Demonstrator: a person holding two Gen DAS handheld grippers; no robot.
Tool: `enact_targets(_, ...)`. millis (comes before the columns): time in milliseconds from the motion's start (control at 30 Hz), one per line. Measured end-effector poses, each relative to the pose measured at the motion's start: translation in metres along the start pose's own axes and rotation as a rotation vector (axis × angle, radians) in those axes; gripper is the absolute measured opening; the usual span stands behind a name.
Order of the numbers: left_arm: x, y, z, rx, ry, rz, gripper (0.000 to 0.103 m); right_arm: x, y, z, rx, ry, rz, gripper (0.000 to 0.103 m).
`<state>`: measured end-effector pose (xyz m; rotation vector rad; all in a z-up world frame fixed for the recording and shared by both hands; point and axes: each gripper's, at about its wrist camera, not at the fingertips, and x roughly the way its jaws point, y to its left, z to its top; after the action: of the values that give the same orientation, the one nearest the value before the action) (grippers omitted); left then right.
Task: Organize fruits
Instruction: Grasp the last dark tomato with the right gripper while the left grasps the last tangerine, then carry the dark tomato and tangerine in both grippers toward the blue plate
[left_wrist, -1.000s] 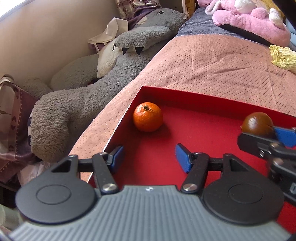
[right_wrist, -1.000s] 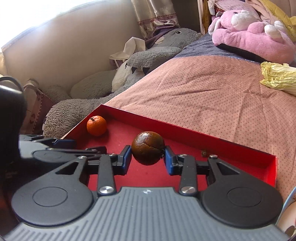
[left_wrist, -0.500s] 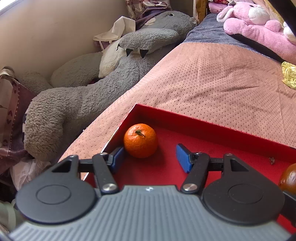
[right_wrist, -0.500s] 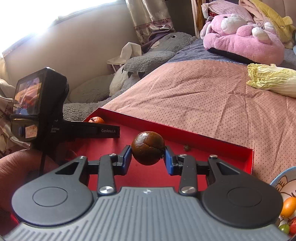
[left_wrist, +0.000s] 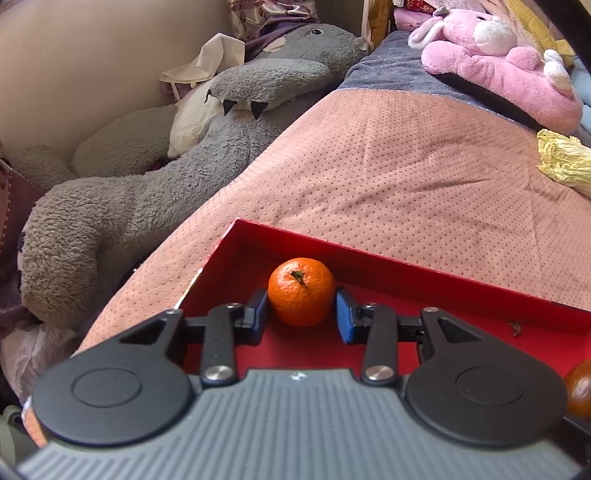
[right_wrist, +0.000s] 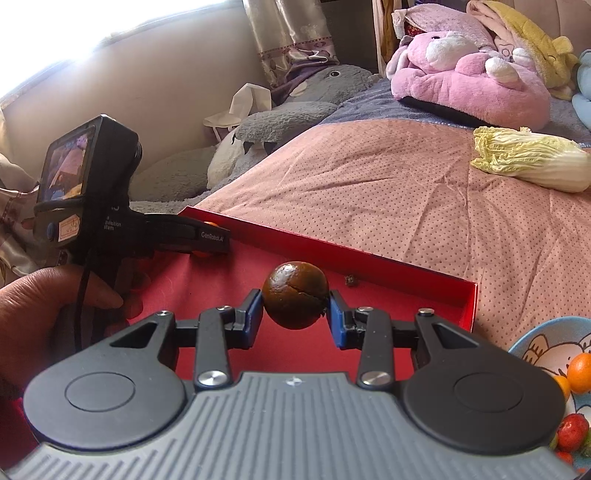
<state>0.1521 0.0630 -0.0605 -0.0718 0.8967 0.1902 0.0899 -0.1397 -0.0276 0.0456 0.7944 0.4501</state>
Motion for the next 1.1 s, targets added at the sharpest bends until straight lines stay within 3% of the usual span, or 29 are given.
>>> enact_targets(400, -0.025, -0.028, -0.018, 0.062, -0.017, -0.056, 0.041, -0.033, -0.004, -0.025, 0.006, 0.013, -0.027, 0.043)
enact_targets(733, -0.049, -0.035, -0.028, 0.065, -0.041, -0.061, 0.041, -0.066, -0.003, -0.048, 0.012, 0.011, -0.029, 0.043)
enact_targets(1100, -0.084, -0.057, -0.046, 0.107, -0.084, -0.091, 0.041, -0.103, -0.001, -0.056, 0.005, -0.042, -0.022, 0.043)
